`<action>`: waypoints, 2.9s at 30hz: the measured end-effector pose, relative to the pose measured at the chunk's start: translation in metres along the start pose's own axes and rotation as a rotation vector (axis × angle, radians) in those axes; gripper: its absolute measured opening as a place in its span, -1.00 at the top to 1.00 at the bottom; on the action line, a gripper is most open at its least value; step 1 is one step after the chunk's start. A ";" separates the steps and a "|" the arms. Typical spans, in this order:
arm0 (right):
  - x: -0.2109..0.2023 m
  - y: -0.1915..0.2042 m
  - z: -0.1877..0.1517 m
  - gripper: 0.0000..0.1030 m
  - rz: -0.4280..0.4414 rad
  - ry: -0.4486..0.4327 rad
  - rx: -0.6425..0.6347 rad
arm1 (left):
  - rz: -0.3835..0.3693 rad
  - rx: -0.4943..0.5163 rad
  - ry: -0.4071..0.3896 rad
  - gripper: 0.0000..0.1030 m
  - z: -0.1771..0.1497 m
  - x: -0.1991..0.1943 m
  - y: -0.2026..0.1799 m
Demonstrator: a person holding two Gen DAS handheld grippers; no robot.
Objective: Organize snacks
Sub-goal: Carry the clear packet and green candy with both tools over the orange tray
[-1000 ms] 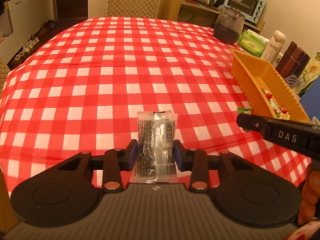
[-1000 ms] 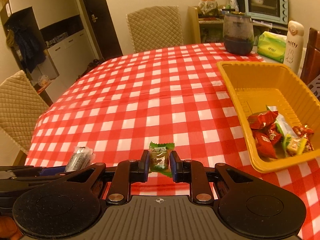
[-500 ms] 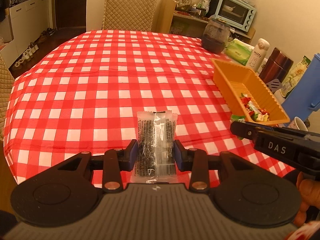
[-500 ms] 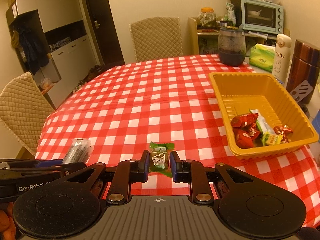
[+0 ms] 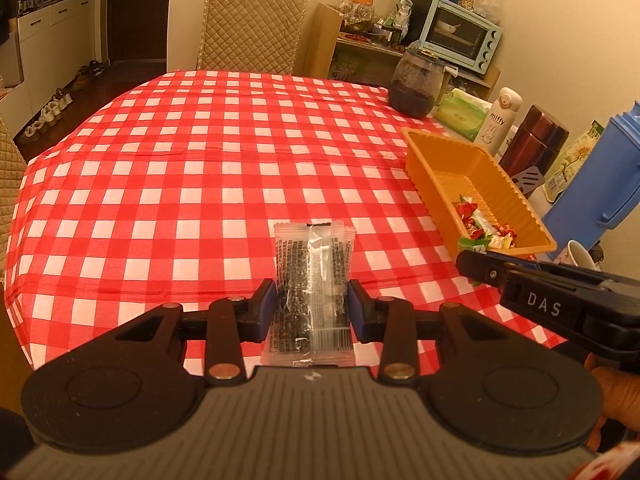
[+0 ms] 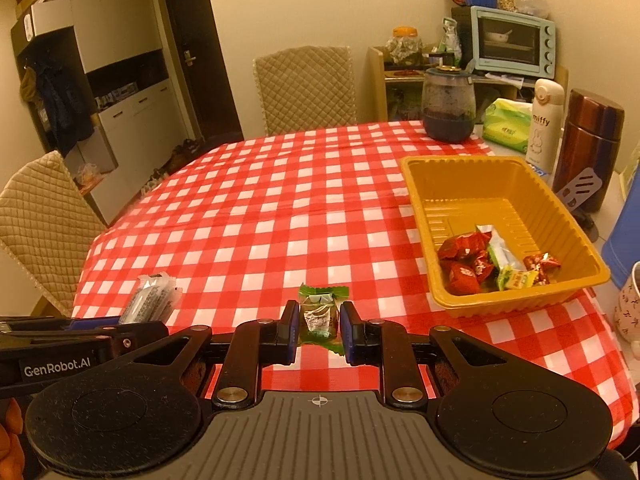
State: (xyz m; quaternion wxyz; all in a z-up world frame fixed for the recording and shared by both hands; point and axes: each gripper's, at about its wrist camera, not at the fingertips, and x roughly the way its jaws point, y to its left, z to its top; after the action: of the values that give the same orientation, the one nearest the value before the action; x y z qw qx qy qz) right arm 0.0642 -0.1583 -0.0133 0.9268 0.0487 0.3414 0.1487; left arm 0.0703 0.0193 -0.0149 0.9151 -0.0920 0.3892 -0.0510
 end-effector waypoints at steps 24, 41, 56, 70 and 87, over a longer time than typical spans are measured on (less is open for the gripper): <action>-0.030 -0.051 0.004 0.57 -0.092 -0.046 0.066 | -0.075 0.006 0.006 0.33 0.003 0.007 -0.046; -0.042 -0.088 0.003 0.57 -0.151 -0.066 0.127 | -0.133 0.049 0.026 0.33 0.011 0.024 -0.088; -0.041 -0.123 0.002 0.57 -0.206 -0.061 0.166 | -0.187 0.089 0.050 0.33 0.019 0.046 -0.125; -0.030 -0.150 0.004 0.57 -0.252 -0.035 0.157 | -0.228 0.120 0.069 0.33 0.032 0.073 -0.157; -0.001 -0.179 0.021 0.57 -0.264 -0.017 0.146 | -0.246 0.134 0.080 0.33 0.056 0.111 -0.182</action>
State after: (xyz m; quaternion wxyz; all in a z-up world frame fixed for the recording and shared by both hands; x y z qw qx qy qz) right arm 0.1201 -0.3288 -0.0312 0.9351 0.0720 0.3470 -0.0002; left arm 0.1833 -0.1699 -0.0174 0.8898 -0.0754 0.4069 -0.1922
